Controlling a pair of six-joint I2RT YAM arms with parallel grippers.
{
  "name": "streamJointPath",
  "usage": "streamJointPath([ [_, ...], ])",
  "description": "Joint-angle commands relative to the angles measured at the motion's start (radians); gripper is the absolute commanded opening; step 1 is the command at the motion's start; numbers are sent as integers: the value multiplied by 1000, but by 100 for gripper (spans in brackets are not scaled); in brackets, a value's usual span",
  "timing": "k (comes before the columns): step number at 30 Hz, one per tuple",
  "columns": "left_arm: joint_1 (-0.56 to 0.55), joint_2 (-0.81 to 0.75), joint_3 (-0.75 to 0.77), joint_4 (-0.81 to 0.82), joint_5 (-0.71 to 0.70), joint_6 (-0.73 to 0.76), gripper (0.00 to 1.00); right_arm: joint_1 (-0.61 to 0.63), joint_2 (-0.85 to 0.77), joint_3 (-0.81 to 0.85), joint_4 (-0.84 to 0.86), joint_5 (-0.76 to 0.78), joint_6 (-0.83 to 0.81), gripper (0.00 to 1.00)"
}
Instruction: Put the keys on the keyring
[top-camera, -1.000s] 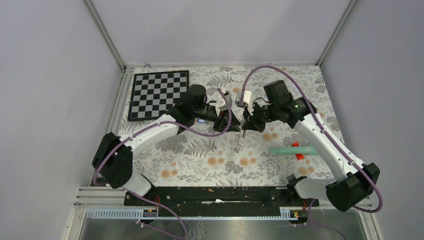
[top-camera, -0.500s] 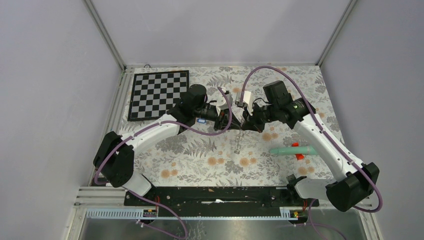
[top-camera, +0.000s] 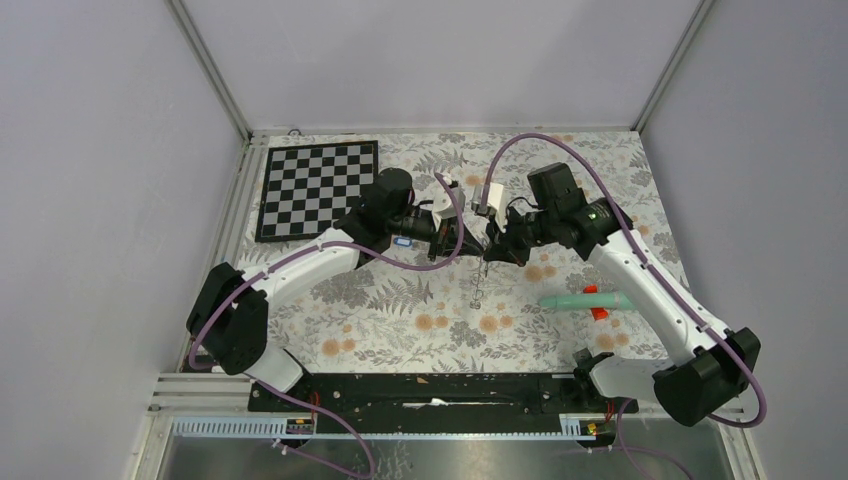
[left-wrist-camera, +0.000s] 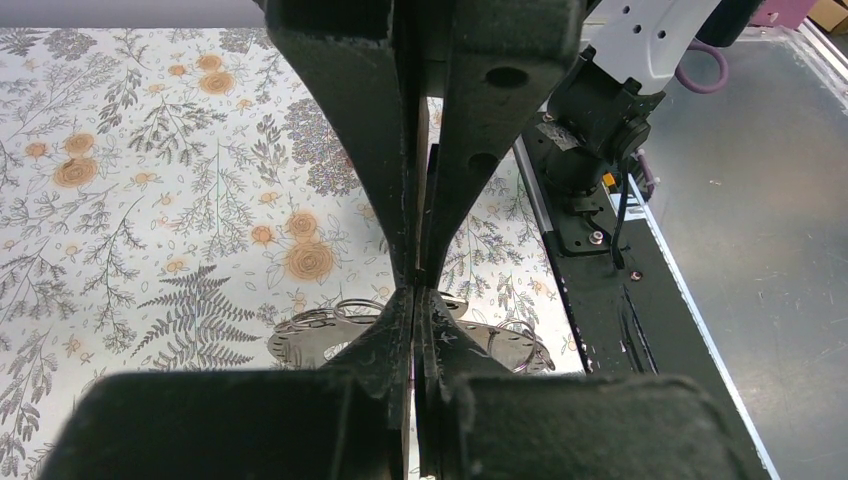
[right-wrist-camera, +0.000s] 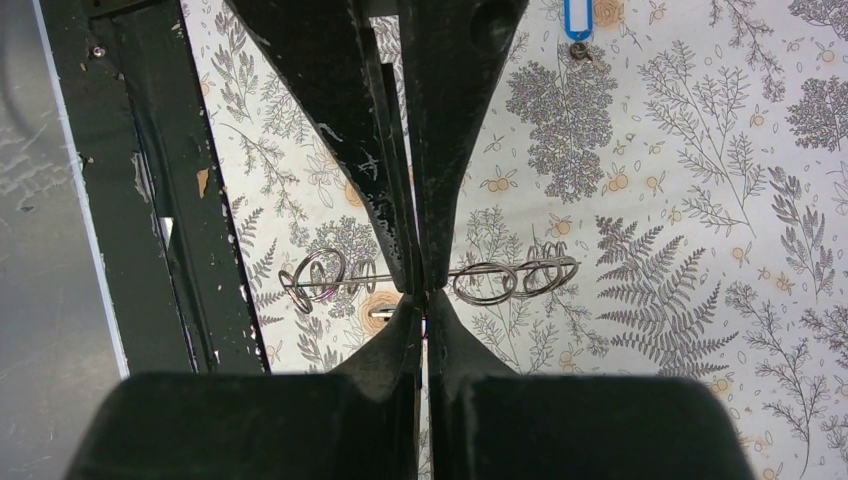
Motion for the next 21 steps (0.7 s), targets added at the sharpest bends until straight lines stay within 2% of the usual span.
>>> streamJointPath([
  [1, -4, -27, -2, 29, 3, 22, 0, 9, -44, -6, 62, -12, 16, 0],
  [3, -2, -35, -12, 37, -5, 7, 0, 9, -54, -14, 80, -3, 24, 2],
  [5, 9, -47, -36, 96, 0, -58, 0, 9, -67, -30, 108, 4, 37, 9],
  [9, 49, -65, -117, 375, 21, -305, 0, 7, -102, -66, 156, 19, 61, 26],
  [14, 75, -79, -179, 572, 36, -479, 0, 6, -125, -87, 188, 19, 80, 42],
  [21, 78, -91, -238, 753, 59, -605, 0, -2, -131, -81, 193, -46, 77, 47],
])
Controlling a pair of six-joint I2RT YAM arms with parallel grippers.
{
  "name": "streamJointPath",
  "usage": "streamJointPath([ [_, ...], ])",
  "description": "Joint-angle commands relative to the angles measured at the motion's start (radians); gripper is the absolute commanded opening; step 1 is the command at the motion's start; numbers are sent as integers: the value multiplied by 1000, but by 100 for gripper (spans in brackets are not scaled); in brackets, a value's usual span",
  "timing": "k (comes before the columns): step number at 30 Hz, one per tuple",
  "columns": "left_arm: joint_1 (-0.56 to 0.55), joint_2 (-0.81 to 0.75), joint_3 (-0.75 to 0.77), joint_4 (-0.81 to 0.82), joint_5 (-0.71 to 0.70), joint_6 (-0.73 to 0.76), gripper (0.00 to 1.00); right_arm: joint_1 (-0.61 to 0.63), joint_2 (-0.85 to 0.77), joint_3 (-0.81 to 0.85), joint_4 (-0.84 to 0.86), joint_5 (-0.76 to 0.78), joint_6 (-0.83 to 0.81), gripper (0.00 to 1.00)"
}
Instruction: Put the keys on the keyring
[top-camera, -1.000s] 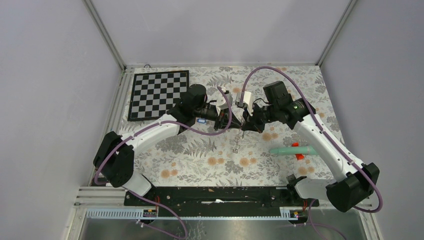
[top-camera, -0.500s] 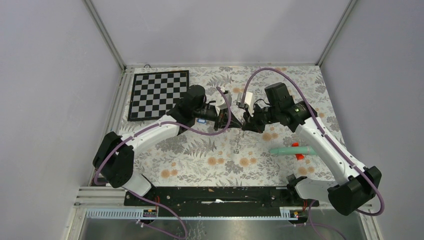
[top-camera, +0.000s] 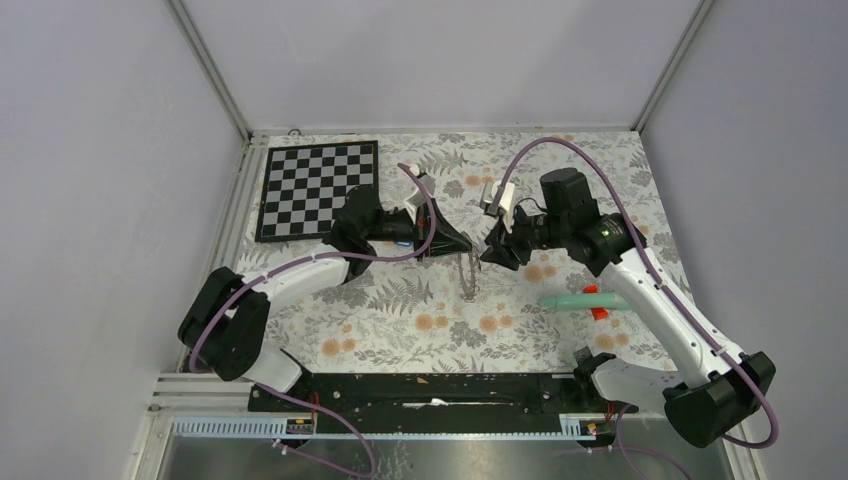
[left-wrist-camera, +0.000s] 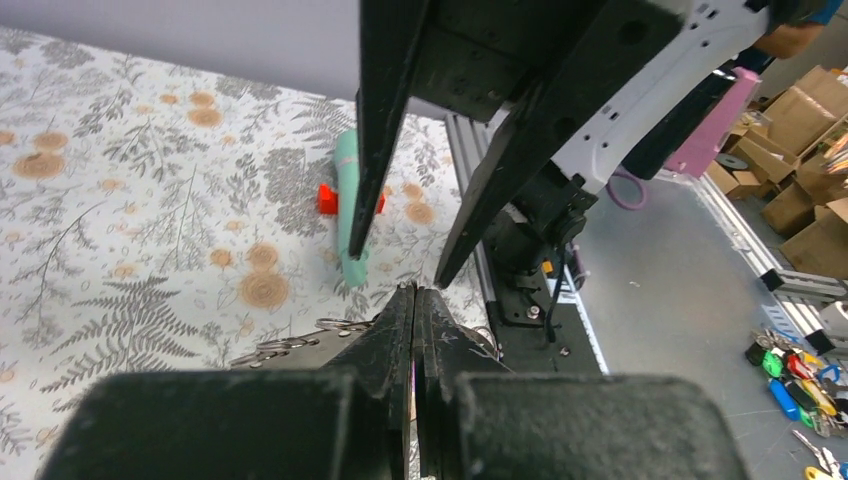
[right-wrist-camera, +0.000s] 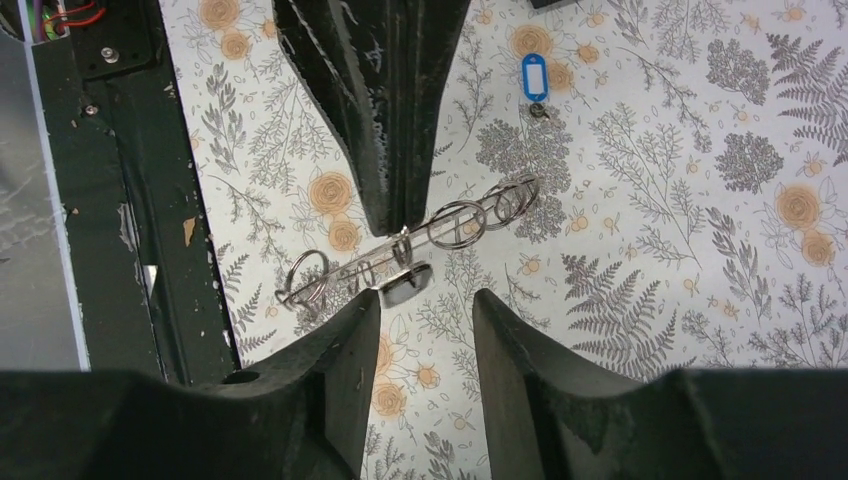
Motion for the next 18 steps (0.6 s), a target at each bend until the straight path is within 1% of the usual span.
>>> streamJointPath([
  [1, 0, -52, -18, 250, 48, -122, 0, -2, -19, 0, 41, -50, 6, 47],
  [4, 0, -54, -26, 278, 51, -139, 0, -2, -17, -1, 37, -68, -8, 47],
  [7, 0, -55, -27, 290, 52, -147, 0, -2, -24, -16, 36, -119, -25, 47],
  [9, 1, -52, -27, 299, 54, -154, 0, -2, -24, -25, 36, -144, -33, 45],
  [12, 0, -48, -28, 306, 53, -160, 0, -2, -26, -33, 37, -167, -42, 34],
  [15, 1, -45, -28, 315, 50, -170, 0, -3, -23, -42, 41, -186, -45, 21],
  [18, 0, -42, -28, 333, 44, -187, 0, -3, -18, -57, 57, -204, -36, 14],
])
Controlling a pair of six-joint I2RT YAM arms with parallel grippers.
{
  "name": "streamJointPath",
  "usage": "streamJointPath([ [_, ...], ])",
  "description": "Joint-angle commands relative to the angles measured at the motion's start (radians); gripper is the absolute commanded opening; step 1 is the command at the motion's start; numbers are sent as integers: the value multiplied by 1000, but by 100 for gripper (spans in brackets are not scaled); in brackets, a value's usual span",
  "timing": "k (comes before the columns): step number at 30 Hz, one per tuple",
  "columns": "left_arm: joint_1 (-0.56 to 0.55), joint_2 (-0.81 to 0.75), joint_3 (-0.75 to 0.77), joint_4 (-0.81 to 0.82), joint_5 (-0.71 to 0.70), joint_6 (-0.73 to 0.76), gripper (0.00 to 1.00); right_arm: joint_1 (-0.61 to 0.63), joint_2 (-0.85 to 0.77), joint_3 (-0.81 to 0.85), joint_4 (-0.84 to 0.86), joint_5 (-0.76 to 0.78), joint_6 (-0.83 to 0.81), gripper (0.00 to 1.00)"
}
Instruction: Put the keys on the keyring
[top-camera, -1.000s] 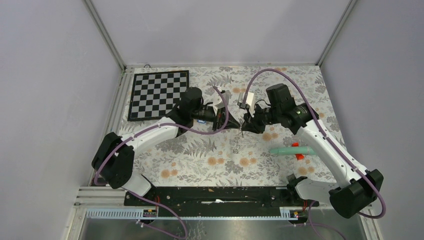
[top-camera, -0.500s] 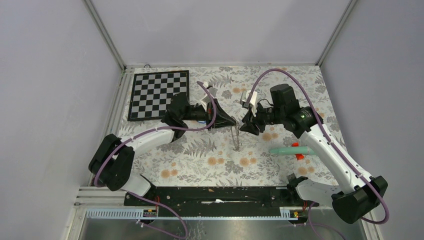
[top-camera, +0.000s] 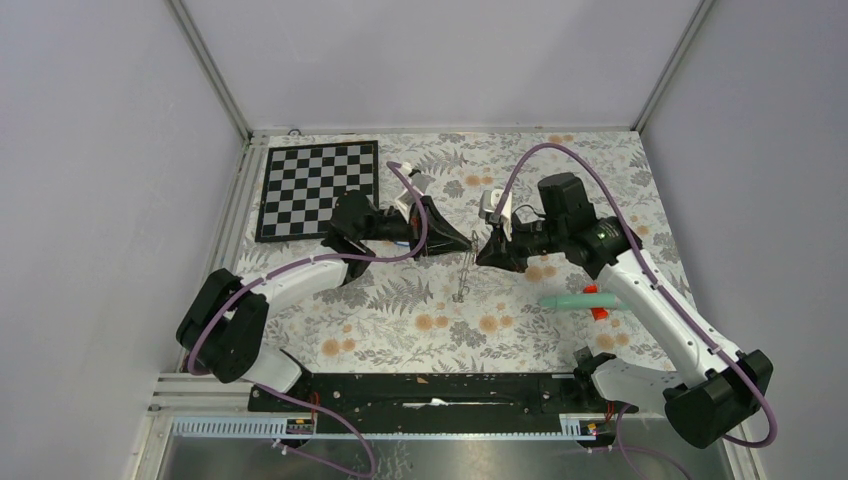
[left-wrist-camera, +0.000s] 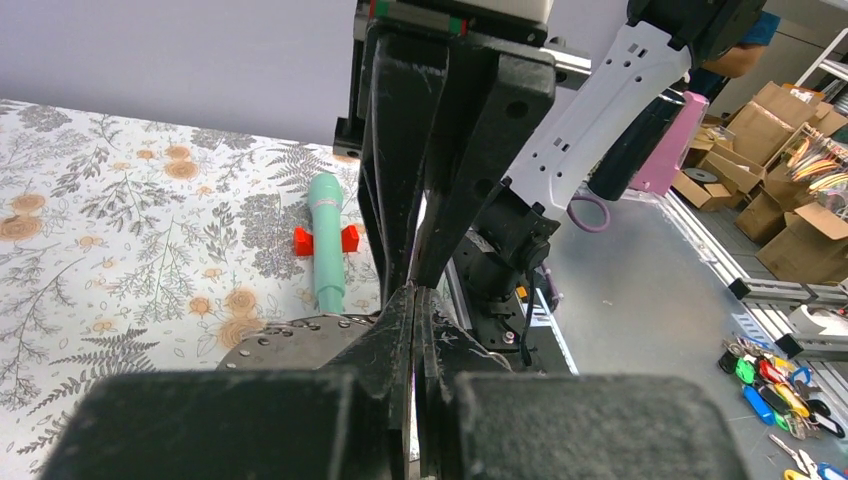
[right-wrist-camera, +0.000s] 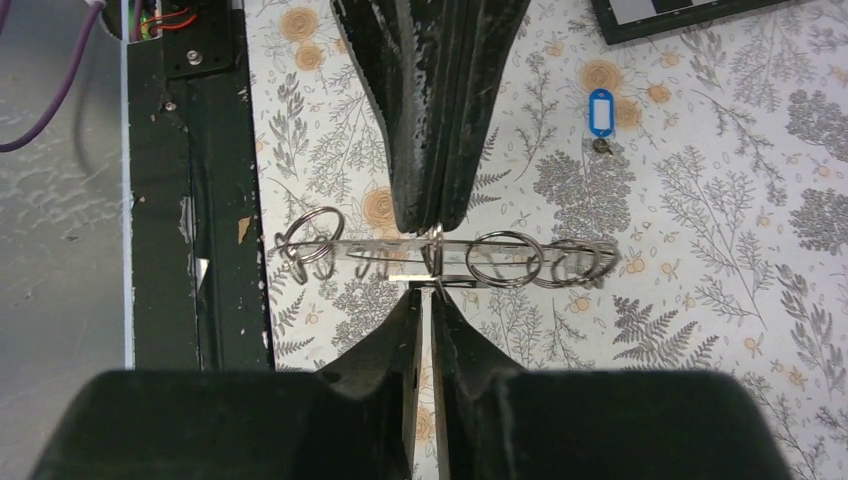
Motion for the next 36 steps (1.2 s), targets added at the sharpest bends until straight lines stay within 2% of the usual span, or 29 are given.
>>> streamJointPath([
  [1, 2, -22, 0, 115, 6, -32, 0, -1, -12, -22, 44, -71, 0, 12],
  [5, 2, -17, -3, 128, 0, -42, 0, -1, -10, -43, 68, -93, 15, 8],
  [9, 5, -14, -6, 131, 5, -43, 0, -1, -27, -43, 63, -60, 7, 11],
  [15, 10, -18, -11, 98, 30, 1, 0, -1, -64, 2, 30, 56, -21, 36],
  [22, 9, -25, -12, 63, 42, 39, 0, -2, -61, 57, 5, 25, -19, 51],
  [30, 9, -18, -11, 60, 45, 40, 0, -1, -15, 76, 42, -40, 28, 50],
  [36, 10, -17, -8, 64, 44, 34, 0, -1, 6, 55, 79, -68, 50, 41],
])
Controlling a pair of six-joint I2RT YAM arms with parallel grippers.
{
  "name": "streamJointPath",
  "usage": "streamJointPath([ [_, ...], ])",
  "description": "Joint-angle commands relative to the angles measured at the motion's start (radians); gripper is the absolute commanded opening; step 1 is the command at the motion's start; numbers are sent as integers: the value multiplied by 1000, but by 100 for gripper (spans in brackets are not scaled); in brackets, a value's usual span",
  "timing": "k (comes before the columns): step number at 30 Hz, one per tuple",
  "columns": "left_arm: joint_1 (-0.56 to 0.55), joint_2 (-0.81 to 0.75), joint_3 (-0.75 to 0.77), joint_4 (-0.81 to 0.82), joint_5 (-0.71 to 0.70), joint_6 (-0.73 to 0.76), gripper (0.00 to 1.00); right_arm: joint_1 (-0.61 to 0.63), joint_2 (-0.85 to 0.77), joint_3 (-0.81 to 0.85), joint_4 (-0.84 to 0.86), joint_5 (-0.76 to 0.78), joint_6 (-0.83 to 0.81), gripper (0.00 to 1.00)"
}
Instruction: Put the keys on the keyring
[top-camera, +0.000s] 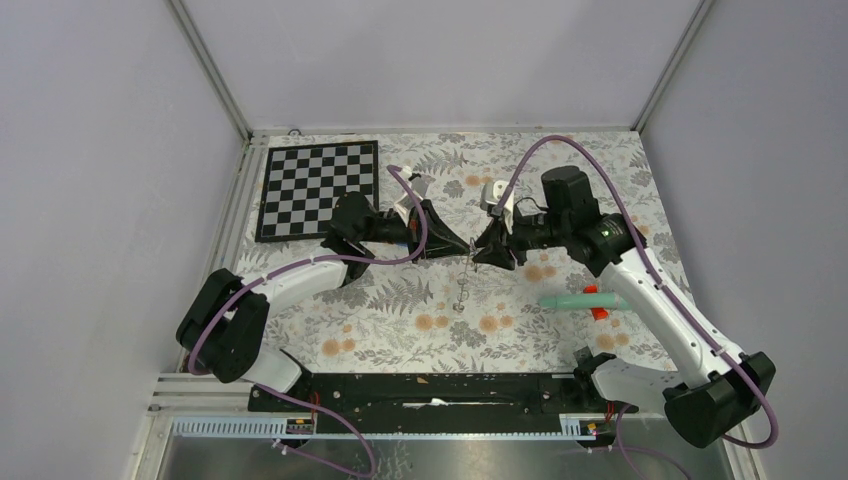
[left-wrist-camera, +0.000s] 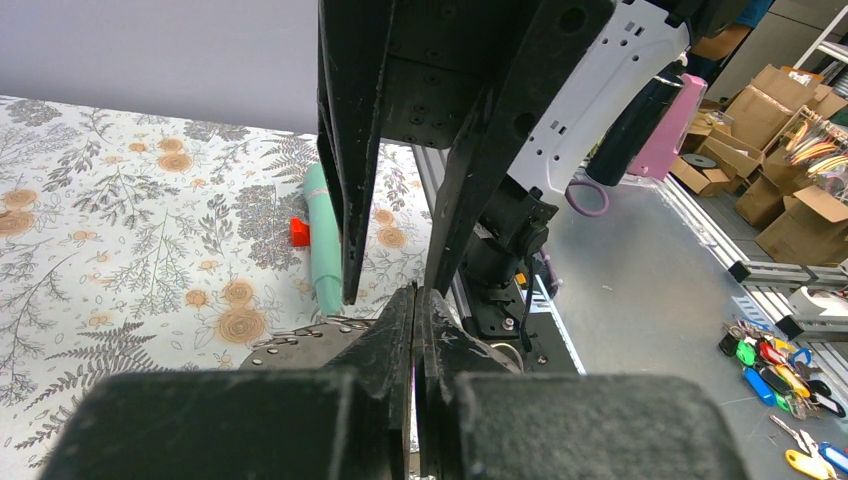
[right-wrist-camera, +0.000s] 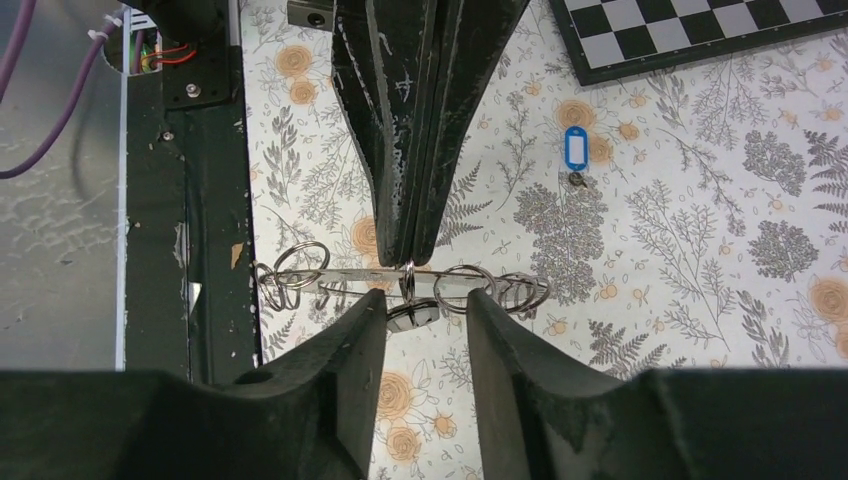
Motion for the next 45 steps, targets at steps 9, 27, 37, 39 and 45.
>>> streamJointPath([
  [9, 4, -15, 8, 78, 12, -3, 0, -1, 11, -9, 71, -64, 33, 30],
  [27, 5, -11, 2, 92, 11, -12, 0, -1, 4, -20, 87, -81, 53, 14],
  [37, 14, -36, 32, -105, 24, 162, 1, -1, 8, 50, -79, 49, -50, 0],
  [39, 13, -44, 64, -251, 26, 278, 11, 0, 32, 97, -156, 93, -74, 0],
  [45, 10, -34, 172, -575, -15, 570, 40, 15, 105, 223, -334, 209, -121, 0],
])
